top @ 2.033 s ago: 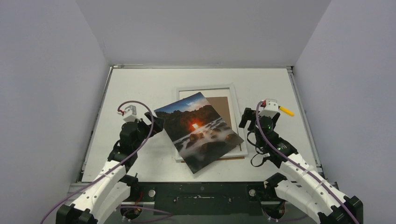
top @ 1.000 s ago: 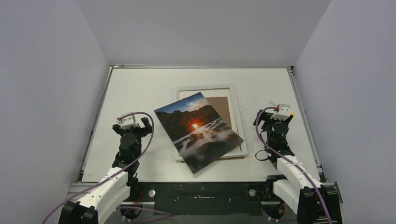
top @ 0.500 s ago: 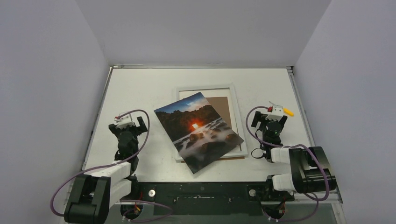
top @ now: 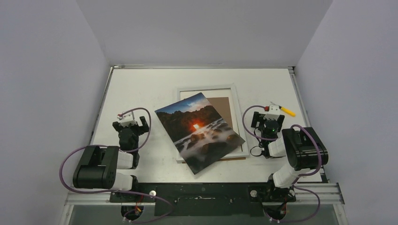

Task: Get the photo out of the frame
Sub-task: Reset both arms

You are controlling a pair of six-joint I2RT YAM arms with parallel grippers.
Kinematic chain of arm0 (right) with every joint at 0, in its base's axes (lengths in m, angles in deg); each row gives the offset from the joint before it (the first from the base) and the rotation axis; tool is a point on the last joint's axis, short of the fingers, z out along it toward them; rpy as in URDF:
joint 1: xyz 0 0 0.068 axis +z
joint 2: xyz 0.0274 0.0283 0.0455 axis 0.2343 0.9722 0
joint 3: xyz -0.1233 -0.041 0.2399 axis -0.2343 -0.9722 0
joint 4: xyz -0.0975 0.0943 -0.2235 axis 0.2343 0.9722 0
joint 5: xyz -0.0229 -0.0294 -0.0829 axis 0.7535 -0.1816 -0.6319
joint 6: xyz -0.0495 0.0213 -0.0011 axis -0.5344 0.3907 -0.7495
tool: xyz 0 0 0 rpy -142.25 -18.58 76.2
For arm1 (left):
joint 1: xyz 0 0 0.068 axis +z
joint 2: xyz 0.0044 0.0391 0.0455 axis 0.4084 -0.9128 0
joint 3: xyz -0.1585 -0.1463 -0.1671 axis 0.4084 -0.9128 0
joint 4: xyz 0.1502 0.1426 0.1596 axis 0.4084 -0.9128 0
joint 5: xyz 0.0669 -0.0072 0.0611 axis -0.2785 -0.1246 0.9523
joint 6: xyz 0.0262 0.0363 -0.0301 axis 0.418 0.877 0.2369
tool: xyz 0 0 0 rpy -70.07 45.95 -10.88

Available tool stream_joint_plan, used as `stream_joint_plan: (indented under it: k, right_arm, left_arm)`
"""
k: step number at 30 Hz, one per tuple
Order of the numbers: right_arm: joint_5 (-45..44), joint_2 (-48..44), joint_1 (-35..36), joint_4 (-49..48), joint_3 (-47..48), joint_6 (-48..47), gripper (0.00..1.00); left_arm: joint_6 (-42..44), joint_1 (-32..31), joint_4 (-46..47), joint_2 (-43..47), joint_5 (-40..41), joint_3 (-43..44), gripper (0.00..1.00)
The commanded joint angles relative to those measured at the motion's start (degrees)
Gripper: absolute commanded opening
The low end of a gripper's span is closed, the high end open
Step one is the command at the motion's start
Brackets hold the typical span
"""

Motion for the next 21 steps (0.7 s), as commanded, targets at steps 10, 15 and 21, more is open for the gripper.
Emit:
stream_joint_plan:
  k: [10, 15, 21]
  right_arm:
    - [1.24, 0.15, 0.10, -6.20, 0.92, -1.09, 0.90]
    - [1.40, 0.15, 0.14, -6.23, 0.96, -1.00, 0.90]
    - [1.40, 0.15, 0.11, -6.13, 0.96, -1.03, 0.90]
  left_arm:
    - [0.78, 0.67, -2.10, -4.97, -5.32, 8.96, 0.96]
    - [0.90, 0.60, -2.46, -4.99, -4.81, 9.10, 0.97]
    - [1.38, 0.48, -2.76, -4.91, -5.72, 9.31, 0.96]
